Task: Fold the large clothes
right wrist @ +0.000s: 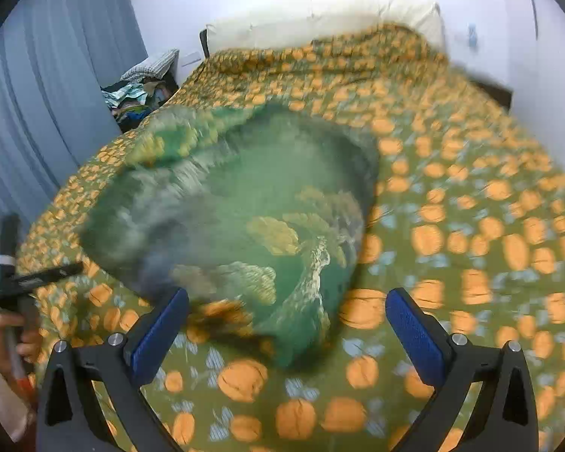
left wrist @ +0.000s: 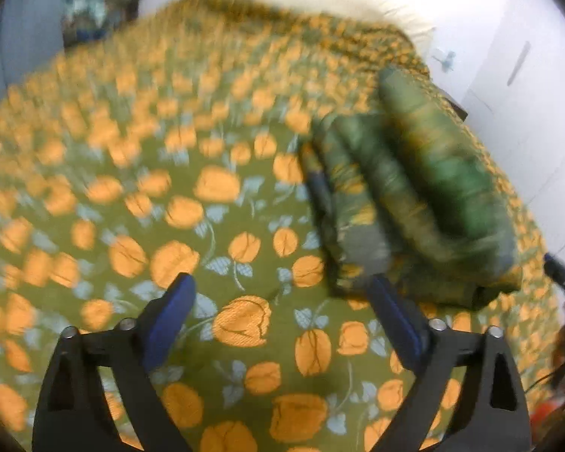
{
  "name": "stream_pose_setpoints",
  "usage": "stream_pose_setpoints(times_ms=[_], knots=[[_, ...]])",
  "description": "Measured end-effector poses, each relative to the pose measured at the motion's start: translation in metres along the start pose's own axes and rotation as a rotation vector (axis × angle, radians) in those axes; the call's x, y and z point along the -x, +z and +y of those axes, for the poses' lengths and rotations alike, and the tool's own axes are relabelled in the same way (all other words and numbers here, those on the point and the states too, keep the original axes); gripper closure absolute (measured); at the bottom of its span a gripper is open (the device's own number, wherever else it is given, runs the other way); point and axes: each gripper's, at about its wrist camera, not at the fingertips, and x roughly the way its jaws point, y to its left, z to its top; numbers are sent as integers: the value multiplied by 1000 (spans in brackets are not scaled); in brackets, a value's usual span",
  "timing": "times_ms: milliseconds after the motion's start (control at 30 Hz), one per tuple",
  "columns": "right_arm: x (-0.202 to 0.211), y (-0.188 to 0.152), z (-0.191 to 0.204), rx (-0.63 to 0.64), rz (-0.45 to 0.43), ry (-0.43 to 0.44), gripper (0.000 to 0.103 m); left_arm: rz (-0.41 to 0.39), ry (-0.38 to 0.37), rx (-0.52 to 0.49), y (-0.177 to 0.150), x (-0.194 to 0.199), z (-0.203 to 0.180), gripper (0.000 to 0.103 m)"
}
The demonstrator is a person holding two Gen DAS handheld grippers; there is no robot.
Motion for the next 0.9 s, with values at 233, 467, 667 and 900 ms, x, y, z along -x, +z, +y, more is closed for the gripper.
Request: stream_pose_setpoints(times_ms=[233,467,667,900], knots=[[65,-12,14,26,-83,-104,0,-232,207,-147,-13,87,-63,0],[123,-47,29,5,-129,-167,0,-178,233,-141,-40,127,-95,0],[147,-74,39,-13,-107,-191,0,-124,209,-169,-65,143,-114,0],[157,-81,48,-62,-41,-205,0,-96,175,-166,-77,159,-122,0]])
